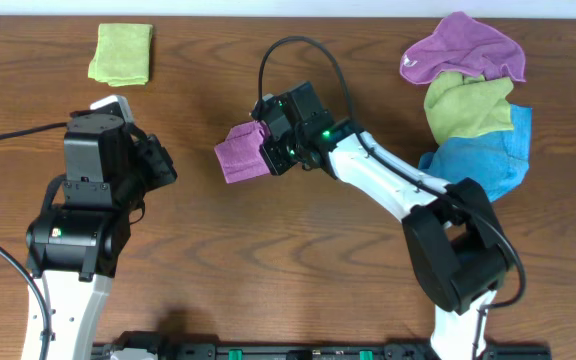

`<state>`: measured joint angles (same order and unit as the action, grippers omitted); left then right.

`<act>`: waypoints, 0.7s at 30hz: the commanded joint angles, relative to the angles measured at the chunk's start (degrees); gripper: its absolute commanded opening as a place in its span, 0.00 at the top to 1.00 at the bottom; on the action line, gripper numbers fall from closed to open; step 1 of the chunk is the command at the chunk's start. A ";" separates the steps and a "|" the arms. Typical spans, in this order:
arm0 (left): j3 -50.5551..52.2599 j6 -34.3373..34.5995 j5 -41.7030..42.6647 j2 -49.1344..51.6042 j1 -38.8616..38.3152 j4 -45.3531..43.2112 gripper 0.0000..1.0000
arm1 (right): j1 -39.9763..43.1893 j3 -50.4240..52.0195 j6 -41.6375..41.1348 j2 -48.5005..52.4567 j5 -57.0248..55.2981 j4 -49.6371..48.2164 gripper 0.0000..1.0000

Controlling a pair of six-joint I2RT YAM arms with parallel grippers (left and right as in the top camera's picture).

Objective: Fold the cloth

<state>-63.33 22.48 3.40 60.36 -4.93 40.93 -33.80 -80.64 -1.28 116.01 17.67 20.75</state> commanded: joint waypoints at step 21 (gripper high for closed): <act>0.17 -0.63 -2.38 -3.17 0.46 1.38 0.94 | -9.46 -1.11 10.40 1.33 -18.95 -9.84 0.99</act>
<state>-63.33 22.48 2.13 57.47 -4.86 42.09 -43.66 -80.66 9.15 116.79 4.36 10.11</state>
